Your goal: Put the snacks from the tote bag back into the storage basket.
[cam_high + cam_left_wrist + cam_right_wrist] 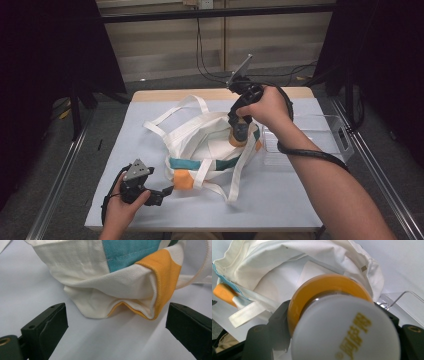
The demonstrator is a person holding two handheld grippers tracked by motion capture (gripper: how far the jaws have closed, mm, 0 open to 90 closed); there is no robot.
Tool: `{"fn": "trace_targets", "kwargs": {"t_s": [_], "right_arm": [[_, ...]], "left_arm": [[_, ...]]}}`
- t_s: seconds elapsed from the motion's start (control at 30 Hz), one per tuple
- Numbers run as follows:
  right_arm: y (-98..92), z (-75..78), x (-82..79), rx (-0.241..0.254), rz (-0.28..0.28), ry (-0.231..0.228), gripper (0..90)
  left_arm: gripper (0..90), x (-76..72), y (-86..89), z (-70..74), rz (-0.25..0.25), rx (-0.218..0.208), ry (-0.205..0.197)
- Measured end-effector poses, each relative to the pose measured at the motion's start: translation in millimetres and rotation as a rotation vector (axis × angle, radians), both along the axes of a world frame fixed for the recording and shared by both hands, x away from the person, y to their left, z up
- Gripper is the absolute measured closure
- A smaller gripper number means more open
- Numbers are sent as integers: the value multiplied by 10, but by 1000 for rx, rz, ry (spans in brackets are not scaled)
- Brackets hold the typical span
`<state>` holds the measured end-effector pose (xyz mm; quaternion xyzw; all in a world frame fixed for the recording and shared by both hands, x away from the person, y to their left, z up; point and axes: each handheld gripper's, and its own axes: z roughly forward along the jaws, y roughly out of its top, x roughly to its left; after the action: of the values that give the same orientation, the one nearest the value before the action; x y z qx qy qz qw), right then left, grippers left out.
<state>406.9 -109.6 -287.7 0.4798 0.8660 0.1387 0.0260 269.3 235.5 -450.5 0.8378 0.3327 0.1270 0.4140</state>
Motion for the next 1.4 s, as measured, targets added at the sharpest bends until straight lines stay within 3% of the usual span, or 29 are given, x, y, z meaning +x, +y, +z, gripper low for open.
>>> {"fn": "trace_targets", "kwargs": {"t_s": [0.4,0.67,1.0,1.4], "right_arm": [[-64,223,-3,5,3,-9,306],[-180,429,-11,-31,-4,-10,306],[-391,503,-18,-35,-35,18,306],[-654,512,-41,-54,-71,21,306]], "left_arm": [[37,0,3,-6,-2,3,5],[37,0,6,-2,1,10,8],[37,1,-5,-6,-3,8,7],[37,-5,-18,3,3,10,1]]}}
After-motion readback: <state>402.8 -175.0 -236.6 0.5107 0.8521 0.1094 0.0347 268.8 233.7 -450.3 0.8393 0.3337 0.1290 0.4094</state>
